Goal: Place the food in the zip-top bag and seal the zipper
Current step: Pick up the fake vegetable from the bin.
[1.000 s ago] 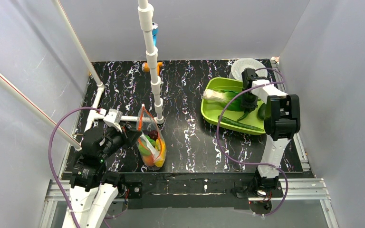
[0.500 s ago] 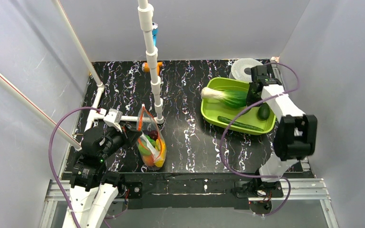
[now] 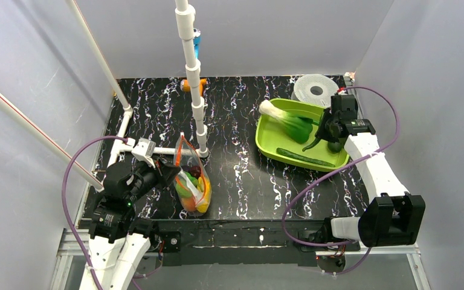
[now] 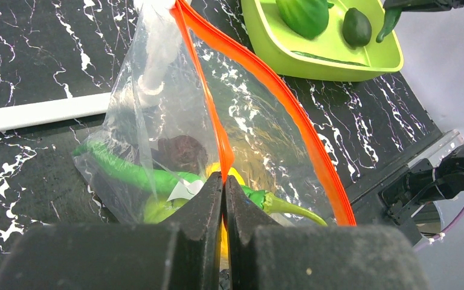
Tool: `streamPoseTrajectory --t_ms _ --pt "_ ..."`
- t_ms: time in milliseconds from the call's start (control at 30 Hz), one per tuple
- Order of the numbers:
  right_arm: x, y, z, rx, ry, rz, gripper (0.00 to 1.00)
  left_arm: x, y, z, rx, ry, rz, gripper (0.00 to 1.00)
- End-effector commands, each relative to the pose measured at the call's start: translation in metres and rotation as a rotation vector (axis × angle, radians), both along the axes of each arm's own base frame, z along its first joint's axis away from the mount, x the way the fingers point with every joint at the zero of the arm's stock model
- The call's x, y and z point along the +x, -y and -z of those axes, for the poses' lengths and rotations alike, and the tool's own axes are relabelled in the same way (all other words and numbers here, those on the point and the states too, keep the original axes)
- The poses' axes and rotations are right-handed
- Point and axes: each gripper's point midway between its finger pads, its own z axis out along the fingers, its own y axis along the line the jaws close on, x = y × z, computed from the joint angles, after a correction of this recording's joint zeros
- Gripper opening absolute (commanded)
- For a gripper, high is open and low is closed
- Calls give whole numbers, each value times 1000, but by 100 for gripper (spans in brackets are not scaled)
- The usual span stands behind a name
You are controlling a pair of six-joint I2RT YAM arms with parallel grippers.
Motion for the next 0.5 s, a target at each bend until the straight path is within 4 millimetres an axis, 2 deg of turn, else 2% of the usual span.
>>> streamPoseTrajectory --t_ms 0,67,233,367,467 --pt "-10 10 -7 -34 -14 38 1 2 -2 3 7 -3 -8 0" --pt "-11 -8 -13 44 13 -37 1 2 -1 4 8 -8 -4 0" --pt "-32 -88 -34 381 43 -322 1 2 -1 3 5 -5 -2 0" --pt "-63 -159 -47 475 12 -563 1 1 -1 2 5 0 -2 0" --pt "-96 -215 -68 513 -8 -749 1 1 -2 2 5 1 -7 0"
